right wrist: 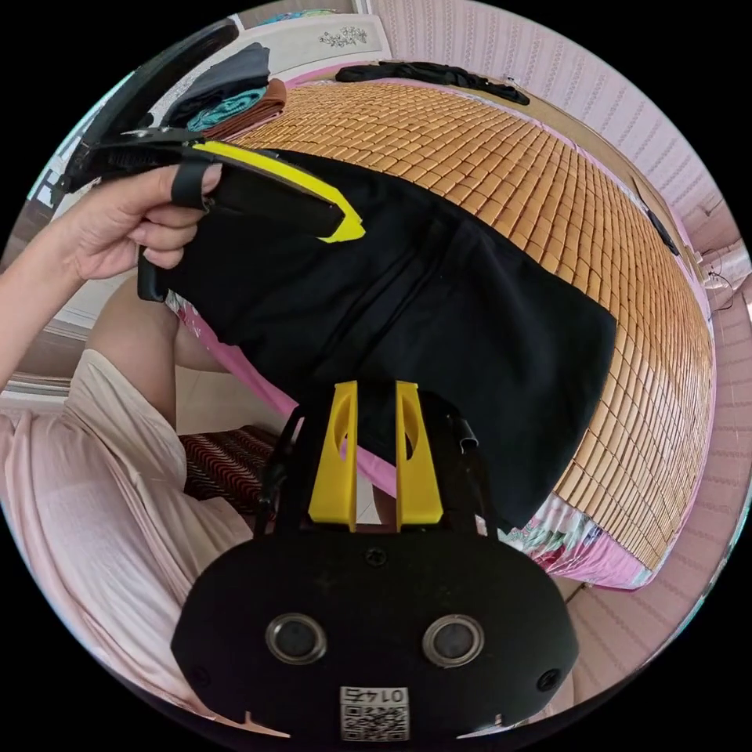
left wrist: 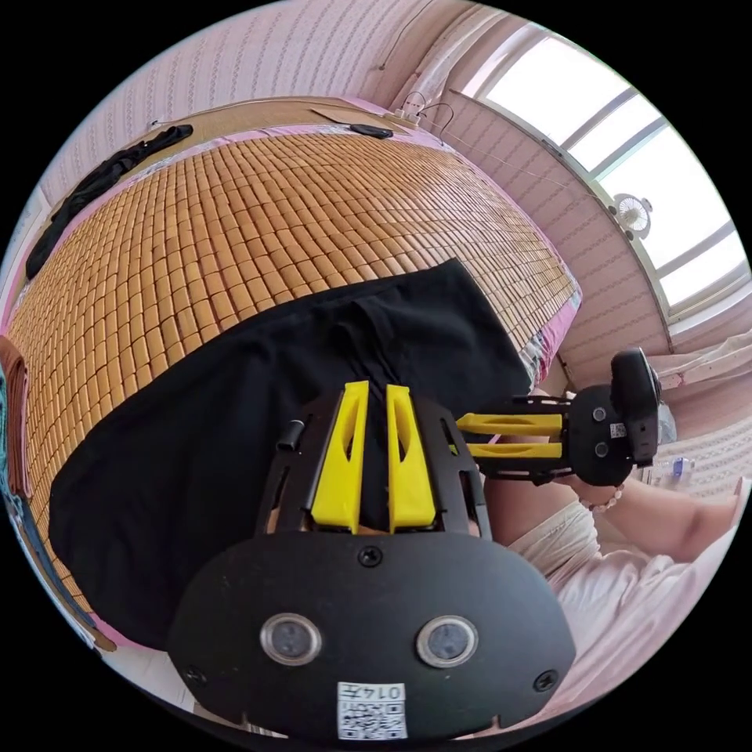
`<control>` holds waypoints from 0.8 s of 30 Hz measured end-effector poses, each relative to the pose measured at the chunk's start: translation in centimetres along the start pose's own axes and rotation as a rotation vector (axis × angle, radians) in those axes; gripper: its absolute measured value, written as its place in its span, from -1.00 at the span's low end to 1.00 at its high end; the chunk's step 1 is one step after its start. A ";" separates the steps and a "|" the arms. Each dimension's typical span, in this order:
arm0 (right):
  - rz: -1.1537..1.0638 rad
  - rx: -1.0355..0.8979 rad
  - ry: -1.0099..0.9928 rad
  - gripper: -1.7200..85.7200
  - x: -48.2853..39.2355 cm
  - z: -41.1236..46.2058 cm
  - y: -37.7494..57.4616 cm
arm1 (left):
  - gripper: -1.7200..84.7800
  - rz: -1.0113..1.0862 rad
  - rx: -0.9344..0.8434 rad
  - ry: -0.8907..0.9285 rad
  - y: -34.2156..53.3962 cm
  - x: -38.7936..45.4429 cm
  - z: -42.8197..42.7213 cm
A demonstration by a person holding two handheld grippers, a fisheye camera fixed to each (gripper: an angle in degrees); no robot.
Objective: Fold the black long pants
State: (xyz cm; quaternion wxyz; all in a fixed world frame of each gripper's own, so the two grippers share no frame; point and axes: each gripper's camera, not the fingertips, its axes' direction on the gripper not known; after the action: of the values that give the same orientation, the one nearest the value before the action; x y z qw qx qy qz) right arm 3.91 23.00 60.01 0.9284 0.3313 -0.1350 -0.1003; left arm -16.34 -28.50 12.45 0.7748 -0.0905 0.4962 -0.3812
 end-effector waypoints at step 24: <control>0.085 0.099 0.086 -0.93 -6.2 -5.3 -3.2 | -0.97 0.147 -0.107 -0.163 -8.3 2.0 2.9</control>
State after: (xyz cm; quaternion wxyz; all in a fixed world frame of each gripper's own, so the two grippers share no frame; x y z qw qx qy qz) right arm -0.57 25.38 52.90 0.9192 0.3748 -0.1139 -0.0396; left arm -17.65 -36.32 16.77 0.8325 -0.1255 0.4566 -0.2877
